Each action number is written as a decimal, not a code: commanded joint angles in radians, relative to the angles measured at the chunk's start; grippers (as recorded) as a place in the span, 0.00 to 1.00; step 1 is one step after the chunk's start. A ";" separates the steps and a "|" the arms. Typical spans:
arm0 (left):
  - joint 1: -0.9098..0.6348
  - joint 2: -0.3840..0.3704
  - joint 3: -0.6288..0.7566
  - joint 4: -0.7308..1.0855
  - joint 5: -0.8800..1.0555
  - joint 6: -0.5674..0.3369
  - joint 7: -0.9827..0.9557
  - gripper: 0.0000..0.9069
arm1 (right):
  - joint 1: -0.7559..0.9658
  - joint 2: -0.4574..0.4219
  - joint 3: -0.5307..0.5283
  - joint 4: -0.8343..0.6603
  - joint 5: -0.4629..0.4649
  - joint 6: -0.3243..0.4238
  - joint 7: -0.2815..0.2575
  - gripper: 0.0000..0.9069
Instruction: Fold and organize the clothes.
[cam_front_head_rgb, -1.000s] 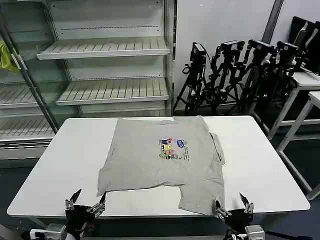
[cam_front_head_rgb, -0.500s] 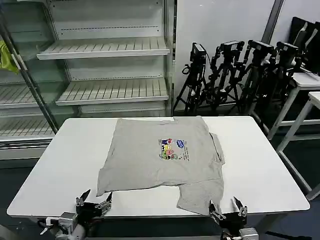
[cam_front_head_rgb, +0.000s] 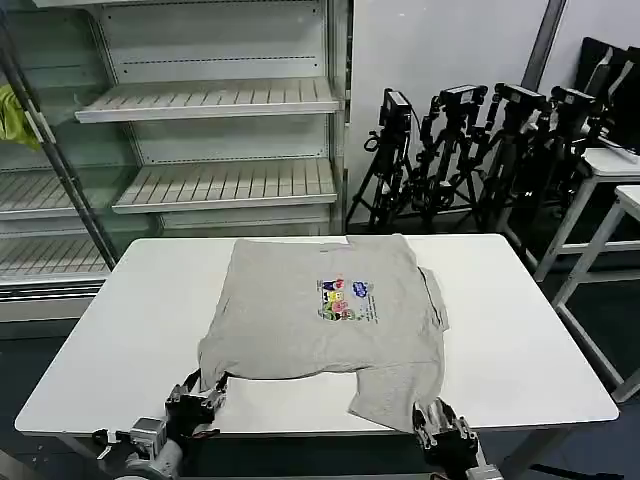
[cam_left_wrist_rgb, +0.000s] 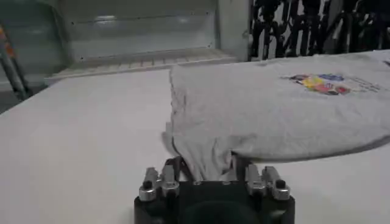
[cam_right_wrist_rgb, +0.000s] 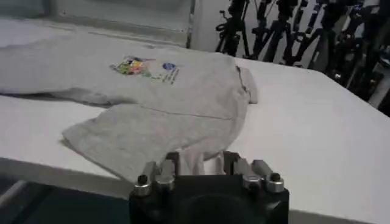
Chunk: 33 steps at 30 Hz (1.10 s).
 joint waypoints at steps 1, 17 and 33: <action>0.008 0.005 0.004 0.007 0.001 -0.016 0.007 0.04 | -0.011 0.000 -0.011 -0.003 0.031 -0.029 0.000 0.00; 0.216 -0.021 -0.042 -0.313 0.001 -0.044 0.009 0.06 | -0.252 -0.027 0.078 0.264 0.061 0.051 0.011 0.00; 0.312 -0.002 -0.117 -0.402 0.007 -0.060 0.004 0.06 | -0.188 -0.054 0.213 0.332 0.163 0.129 0.059 0.00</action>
